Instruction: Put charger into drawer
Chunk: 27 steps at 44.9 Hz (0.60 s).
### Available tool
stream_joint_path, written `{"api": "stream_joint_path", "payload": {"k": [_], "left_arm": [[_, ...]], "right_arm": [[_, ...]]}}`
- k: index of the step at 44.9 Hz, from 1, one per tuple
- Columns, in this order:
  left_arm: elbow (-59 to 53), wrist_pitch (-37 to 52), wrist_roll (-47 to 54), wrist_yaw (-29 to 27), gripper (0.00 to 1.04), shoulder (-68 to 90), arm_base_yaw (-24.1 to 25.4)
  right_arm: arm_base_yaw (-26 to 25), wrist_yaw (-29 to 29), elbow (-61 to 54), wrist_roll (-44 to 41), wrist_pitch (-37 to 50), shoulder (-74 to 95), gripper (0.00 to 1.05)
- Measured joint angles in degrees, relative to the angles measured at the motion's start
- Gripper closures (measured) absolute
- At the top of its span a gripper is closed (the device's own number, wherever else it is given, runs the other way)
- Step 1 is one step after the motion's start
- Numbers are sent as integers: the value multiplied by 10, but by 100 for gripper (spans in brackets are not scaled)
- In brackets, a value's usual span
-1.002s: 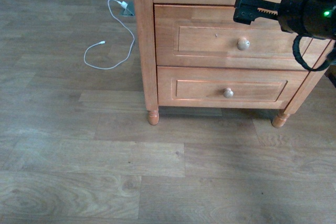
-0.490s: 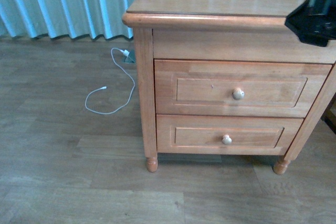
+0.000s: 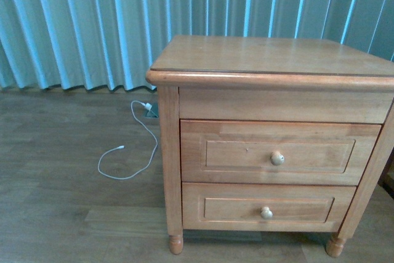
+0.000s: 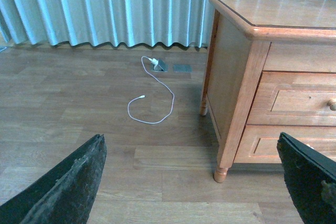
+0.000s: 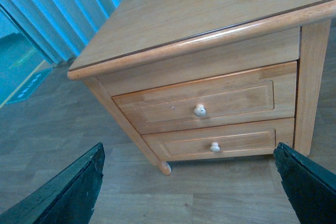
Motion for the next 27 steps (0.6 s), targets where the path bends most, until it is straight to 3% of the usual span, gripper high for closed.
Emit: {"api": "stream_joint_path", "payload": {"k": [15, 27], "left_arm": [[0, 0, 0, 0, 6, 0, 0], [0, 0, 0, 0, 6, 0, 0]], "right_arm": [[-162, -100, -75, 29, -49, -111, 8], [-179, -105, -88, 29, -51, -127, 8]]}}
